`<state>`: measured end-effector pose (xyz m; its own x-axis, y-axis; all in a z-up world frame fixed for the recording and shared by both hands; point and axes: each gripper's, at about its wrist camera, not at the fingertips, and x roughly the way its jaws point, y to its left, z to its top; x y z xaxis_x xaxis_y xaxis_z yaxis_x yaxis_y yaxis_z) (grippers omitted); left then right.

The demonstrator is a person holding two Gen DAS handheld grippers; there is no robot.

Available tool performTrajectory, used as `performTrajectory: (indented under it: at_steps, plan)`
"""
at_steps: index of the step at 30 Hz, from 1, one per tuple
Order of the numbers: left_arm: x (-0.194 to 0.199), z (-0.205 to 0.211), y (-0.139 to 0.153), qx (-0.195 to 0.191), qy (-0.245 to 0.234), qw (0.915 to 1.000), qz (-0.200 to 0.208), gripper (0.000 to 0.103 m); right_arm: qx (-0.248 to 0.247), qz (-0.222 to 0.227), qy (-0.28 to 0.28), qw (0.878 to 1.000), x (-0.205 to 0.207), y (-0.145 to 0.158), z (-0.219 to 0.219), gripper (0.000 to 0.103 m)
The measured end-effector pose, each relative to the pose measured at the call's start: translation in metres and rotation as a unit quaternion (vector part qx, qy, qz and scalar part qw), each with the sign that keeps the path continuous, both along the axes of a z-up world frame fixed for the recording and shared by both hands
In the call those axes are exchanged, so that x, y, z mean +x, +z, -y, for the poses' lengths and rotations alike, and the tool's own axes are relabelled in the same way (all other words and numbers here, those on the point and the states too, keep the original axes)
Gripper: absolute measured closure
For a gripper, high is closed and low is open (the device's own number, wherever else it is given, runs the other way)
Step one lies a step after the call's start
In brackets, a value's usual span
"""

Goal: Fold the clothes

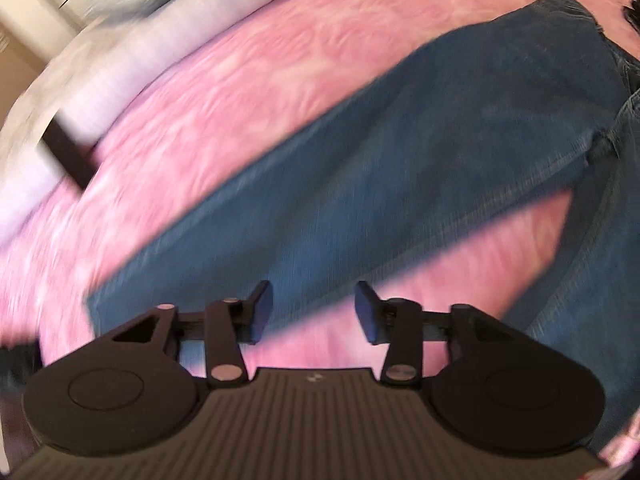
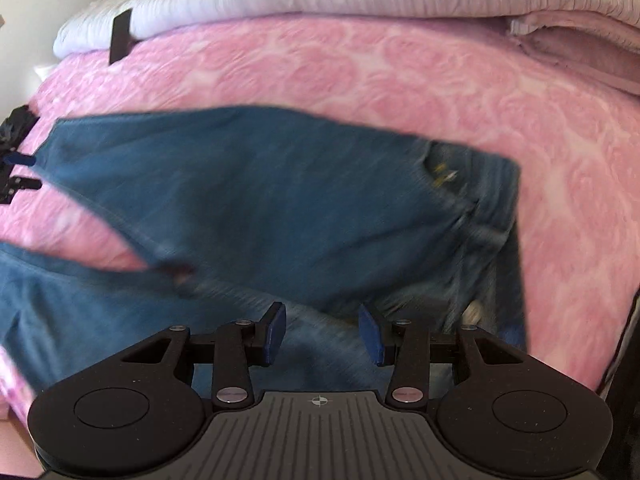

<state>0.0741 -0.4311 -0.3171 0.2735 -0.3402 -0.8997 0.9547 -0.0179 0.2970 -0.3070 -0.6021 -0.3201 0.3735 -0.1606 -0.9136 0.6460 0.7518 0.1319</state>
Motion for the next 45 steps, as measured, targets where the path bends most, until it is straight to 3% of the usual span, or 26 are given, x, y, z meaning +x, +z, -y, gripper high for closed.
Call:
performTrajectory:
  at_steps: [6,11,17,19,20,26,33,36,45]
  plan:
    - [-0.017,-0.087,0.021,0.006,0.084,0.9964,-0.005,0.046,-0.014,-0.018,0.002,1.0,0.014,0.036,-0.056,0.059]
    - [-0.04,-0.149,0.038,0.014,0.141,0.9897,-0.017,0.045,-0.017,-0.026,0.012,0.999,0.015,0.065,-0.093,0.059]
    - [-0.071,-0.202,0.062,-0.009,0.195,0.9804,-0.029,0.044,-0.017,-0.034,0.047,0.998,0.007,0.085,-0.123,0.058]
    - [-0.086,-0.217,0.073,-0.024,0.206,0.9778,-0.027,0.044,-0.032,-0.032,0.062,0.997,0.001,0.093,-0.133,0.034]
    - [-0.094,-0.221,0.079,-0.031,0.21,0.977,-0.025,0.044,-0.039,-0.031,0.069,0.996,-0.003,0.097,-0.138,0.027]
    - [-0.157,-0.245,0.116,-0.064,0.221,0.9732,0.0,0.042,-0.08,-0.021,0.08,0.993,-0.048,0.124,-0.167,0.025]
    - [-0.222,-0.257,0.149,-0.087,0.241,0.9661,-0.028,0.04,-0.073,-0.03,0.043,0.996,-0.112,0.152,-0.19,0.023]
    - [-0.239,-0.25,0.158,-0.095,0.23,0.9679,-0.036,0.031,-0.075,-0.024,0.026,0.997,-0.129,0.165,-0.197,0.023]
    - [-0.253,-0.235,0.176,-0.104,0.172,0.9793,-0.023,0.03,-0.076,-0.025,-0.008,0.997,-0.143,0.178,-0.208,0.023]
